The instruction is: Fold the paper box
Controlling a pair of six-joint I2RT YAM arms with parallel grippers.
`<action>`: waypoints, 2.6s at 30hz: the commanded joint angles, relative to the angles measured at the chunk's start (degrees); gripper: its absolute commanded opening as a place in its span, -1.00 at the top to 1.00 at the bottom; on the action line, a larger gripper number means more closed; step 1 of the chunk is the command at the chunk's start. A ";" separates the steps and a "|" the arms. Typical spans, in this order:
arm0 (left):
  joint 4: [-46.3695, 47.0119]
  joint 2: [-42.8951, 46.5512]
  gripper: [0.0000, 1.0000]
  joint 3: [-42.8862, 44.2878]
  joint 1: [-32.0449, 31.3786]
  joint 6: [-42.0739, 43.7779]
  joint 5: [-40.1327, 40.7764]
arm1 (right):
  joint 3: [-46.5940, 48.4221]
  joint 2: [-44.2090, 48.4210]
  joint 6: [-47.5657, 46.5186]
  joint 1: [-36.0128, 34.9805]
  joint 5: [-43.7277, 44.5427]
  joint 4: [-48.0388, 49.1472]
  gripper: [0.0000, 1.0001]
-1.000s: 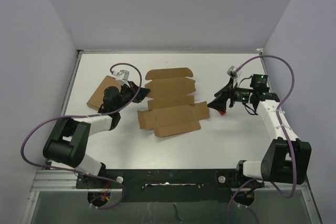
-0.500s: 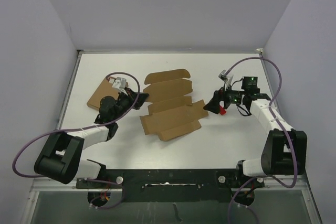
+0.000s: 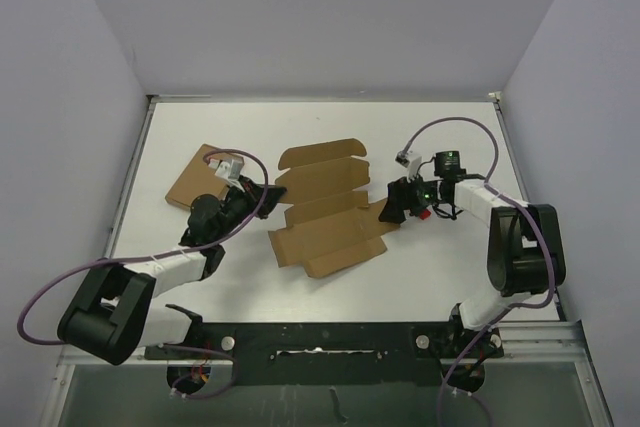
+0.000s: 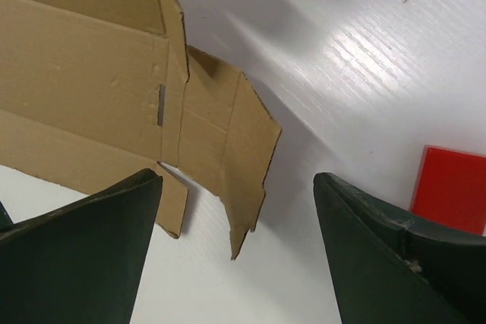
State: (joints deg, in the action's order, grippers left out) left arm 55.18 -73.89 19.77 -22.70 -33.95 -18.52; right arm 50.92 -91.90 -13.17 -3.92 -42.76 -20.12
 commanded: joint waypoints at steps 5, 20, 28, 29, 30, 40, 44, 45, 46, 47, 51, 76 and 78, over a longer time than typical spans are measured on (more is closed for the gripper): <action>4.55 3.96 1.00 -0.20 -0.77 -0.26 0.45 | 4.69 -4.99 3.57 -0.55 -1.30 2.10 0.10; -6.30 9.30 -0.41 1.55 5.53 -5.35 -11.38 | 6.25 3.20 -10.40 0.70 -6.61 -5.45 0.98; -21.70 7.59 -0.59 9.38 12.46 -6.13 -22.80 | 6.40 5.90 -14.71 0.95 -9.31 -7.65 0.99; -24.91 7.99 -0.56 10.20 13.07 -5.37 -22.14 | 6.27 6.28 -14.84 1.20 -9.61 -7.64 0.99; -28.91 8.67 -0.53 11.23 13.61 -4.05 -21.12 | 6.22 6.69 -15.11 1.51 -9.77 -7.67 0.99; -42.67 12.96 -0.64 9.85 15.52 1.19 -10.53 | 6.30 8.64 -18.80 2.69 -11.37 -9.83 0.99; -40.51 8.26 -0.77 9.84 16.62 -2.67 -14.01 | 6.21 9.14 -20.03 2.71 -11.44 -10.29 0.99; -39.32 7.16 -0.80 9.80 17.18 -3.62 -15.05 | 6.14 9.37 -20.28 2.74 -11.58 -10.40 0.98; -37.84 6.17 -0.82 9.58 17.69 -4.68 -15.95 | 6.14 9.65 -20.76 2.70 -11.79 -10.52 0.99; -35.82 5.00 -0.84 9.26 18.40 -5.99 -16.71 | 6.07 9.96 -21.14 2.69 -11.96 -10.51 0.99; -27.82 -0.47 -0.85 8.68 20.78 -10.45 -21.68 | 5.61 11.67 -22.83 2.59 -13.45 -10.90 0.99; -3.72 -8.67 -0.05 8.27 16.93 -20.48 -37.47 | 5.16 16.57 -30.16 2.77 -17.17 -14.26 0.98; -3.92 -8.36 0.03 8.27 16.83 -20.49 -37.87 | 5.16 16.59 -30.17 2.87 -17.18 -14.24 0.98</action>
State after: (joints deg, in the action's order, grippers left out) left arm 47.81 -84.53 27.49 -5.37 -54.98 -53.95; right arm 55.37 -77.73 -41.85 -1.45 -57.63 -34.70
